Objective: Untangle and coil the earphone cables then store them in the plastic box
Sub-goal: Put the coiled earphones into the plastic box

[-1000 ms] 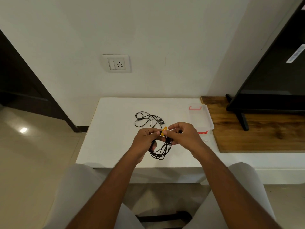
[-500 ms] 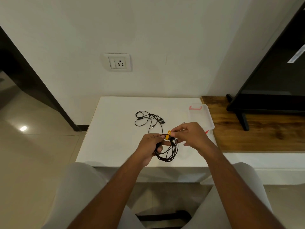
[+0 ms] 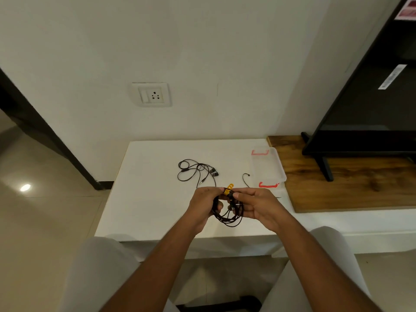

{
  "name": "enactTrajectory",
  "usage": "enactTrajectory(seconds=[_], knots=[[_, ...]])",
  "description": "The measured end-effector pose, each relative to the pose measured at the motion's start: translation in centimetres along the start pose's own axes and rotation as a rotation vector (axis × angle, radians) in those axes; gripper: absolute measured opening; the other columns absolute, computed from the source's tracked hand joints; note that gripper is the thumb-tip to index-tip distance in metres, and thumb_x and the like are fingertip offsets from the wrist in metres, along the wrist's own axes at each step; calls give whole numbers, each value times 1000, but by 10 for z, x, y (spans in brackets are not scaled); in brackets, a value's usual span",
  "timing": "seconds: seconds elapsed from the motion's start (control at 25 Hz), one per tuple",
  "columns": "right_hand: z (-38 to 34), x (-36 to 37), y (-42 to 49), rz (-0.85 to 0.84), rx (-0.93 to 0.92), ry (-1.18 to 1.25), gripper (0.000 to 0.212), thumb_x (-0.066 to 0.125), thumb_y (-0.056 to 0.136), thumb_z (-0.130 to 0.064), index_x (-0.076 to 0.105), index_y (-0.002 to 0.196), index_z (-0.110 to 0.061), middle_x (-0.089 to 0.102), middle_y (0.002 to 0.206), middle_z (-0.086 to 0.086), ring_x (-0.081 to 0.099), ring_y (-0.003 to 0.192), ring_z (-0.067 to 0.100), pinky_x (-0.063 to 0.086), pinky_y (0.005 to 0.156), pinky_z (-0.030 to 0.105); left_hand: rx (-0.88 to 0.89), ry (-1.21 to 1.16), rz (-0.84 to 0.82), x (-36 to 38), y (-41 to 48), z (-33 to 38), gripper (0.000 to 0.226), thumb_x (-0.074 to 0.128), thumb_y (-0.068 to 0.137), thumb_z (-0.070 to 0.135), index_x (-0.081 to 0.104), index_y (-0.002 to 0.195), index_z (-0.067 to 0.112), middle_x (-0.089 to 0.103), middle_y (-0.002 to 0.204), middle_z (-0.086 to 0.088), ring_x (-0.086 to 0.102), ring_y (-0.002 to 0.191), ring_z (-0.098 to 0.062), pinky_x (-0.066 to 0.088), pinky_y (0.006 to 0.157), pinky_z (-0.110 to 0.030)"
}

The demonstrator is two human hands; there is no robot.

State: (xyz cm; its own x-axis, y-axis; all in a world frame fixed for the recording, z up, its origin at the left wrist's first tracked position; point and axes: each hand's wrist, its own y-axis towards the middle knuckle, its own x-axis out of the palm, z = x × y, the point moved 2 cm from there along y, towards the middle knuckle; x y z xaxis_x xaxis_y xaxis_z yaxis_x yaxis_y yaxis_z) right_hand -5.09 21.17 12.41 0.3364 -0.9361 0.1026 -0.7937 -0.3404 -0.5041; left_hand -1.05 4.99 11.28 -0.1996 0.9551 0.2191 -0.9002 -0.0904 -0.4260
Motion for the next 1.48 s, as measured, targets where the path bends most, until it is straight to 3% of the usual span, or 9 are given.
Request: enactTrajectory(seconds=[0.2, 0.48, 0.56, 0.72, 0.88, 1.04, 1.16, 1.32, 1.48], knots=[[-39, -45, 22, 77, -41, 43, 23, 68, 86, 1, 69, 109, -1, 73, 97, 21, 73, 74, 25, 60, 64, 29, 41, 107, -121, 42, 41, 35, 28, 41, 100, 5, 68, 95, 0, 68, 81, -10, 55, 52, -13, 45, 49, -21], [-110, -128, 105, 250, -137, -22, 27, 68, 85, 4, 68, 112, 2, 73, 100, 19, 74, 82, 29, 62, 73, 32, 135, 511, -78, 112, 168, 87, 18, 57, 94, 5, 69, 103, -4, 69, 80, -16, 63, 64, -22, 51, 57, -27], [-110, -140, 132, 352, -164, -171, 31, 71, 83, 3, 69, 113, 1, 74, 100, 18, 74, 81, 27, 61, 75, 32, 186, 777, -32, 123, 203, 83, 16, 63, 90, 9, 74, 98, 2, 72, 89, -17, 60, 69, -23, 46, 58, -27], [-86, -143, 162, 496, -242, -703, 25, 67, 89, -5, 71, 114, -5, 72, 101, 12, 65, 76, 17, 50, 57, 6, 244, 1302, 34, 131, 238, 64, 15, 67, 85, 17, 73, 97, 11, 72, 92, -9, 69, 84, -28, 51, 67, -32], [-74, -136, 178, 467, -299, -1054, 20, 60, 94, -7, 71, 111, -6, 70, 104, 10, 66, 89, 22, 57, 80, 29, 306, 1561, 48, 136, 245, 60, 13, 63, 85, 7, 64, 98, 6, 65, 98, -12, 66, 92, -32, 44, 65, -30], [-74, -125, 186, 381, -232, -1488, 21, 58, 96, -11, 67, 115, -14, 67, 100, 5, 64, 89, 19, 48, 71, 25, 344, 1637, 34, 137, 245, 60, 16, 64, 83, 2, 66, 97, 8, 68, 97, -10, 67, 88, -30, 45, 65, -30], [-80, -121, 182, 443, -381, -1742, 28, 64, 93, -28, 61, 120, -21, 66, 107, 4, 59, 106, 20, 45, 87, 31, 381, 1631, 22, 136, 243, 61, 17, 67, 82, 5, 68, 98, 11, 69, 96, -8, 68, 86, -28, 46, 66, -30], [-94, -130, 174, 496, -404, -1640, 23, 68, 89, -39, 67, 110, -30, 67, 106, -5, 56, 105, 16, 41, 90, 31, 455, 1604, 3, 134, 239, 57, 20, 66, 83, 8, 70, 102, 13, 68, 100, -8, 66, 88, -29, 48, 70, -31], [-87, -137, 173, 500, -338, -1765, 13, 63, 93, -30, 75, 94, -28, 71, 86, -11, 62, 77, 9, 48, 77, 25, 503, 1501, -33, 127, 236, 44, 26, 62, 86, 5, 70, 108, 17, 67, 110, -6, 62, 100, -26, 46, 77, -29]])
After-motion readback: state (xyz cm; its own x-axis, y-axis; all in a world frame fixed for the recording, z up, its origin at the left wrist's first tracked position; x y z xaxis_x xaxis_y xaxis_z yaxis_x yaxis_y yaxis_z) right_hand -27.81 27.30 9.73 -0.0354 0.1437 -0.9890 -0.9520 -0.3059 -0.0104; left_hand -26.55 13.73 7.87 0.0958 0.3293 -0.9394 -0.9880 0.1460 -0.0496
